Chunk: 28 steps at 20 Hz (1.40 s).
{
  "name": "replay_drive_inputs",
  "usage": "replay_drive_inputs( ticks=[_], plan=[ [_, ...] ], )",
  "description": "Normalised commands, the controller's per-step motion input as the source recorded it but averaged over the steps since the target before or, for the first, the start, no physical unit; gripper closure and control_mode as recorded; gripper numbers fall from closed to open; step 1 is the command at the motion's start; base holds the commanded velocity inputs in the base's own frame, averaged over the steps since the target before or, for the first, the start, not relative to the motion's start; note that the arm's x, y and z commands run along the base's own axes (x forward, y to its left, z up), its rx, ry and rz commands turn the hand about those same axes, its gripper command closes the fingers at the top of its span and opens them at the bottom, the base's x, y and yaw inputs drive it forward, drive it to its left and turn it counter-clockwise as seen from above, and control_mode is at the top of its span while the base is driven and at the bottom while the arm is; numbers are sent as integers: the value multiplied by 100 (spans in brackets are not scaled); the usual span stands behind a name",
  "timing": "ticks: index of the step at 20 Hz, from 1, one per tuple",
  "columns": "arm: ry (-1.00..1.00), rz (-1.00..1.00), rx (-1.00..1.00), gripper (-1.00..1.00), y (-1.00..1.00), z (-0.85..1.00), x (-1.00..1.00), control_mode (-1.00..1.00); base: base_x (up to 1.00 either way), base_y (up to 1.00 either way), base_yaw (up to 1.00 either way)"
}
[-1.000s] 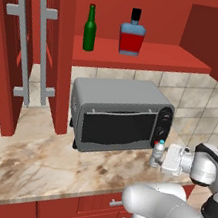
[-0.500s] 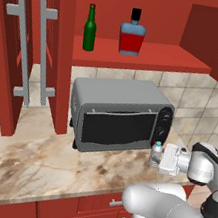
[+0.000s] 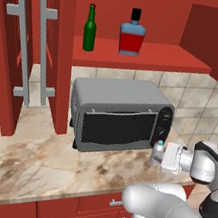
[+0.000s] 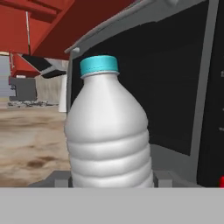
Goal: Sort all alcoholic drinks to one cabinet, and non-alcoholic drinks to the other.
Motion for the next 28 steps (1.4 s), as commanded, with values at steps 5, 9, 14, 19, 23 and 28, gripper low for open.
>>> replay_drive_inputs(
  ticks=[5,9,14,19,23,28],
  plan=[
    [-1,0,0,100,6,51,-34,-100,0,0,0],
    [-2,0,-1,100,16,48,-39,-100,0,0,0],
    [-4,-3,-1,100,26,39,-47,-100,0,0,0],
    [-1,-4,0,100,31,41,-46,-100,0,0,0],
    [0,-3,0,100,34,43,-35,-100,0,0,0],
    [0,-1,-2,100,31,58,-8,-100,0,0,0]
  ],
)
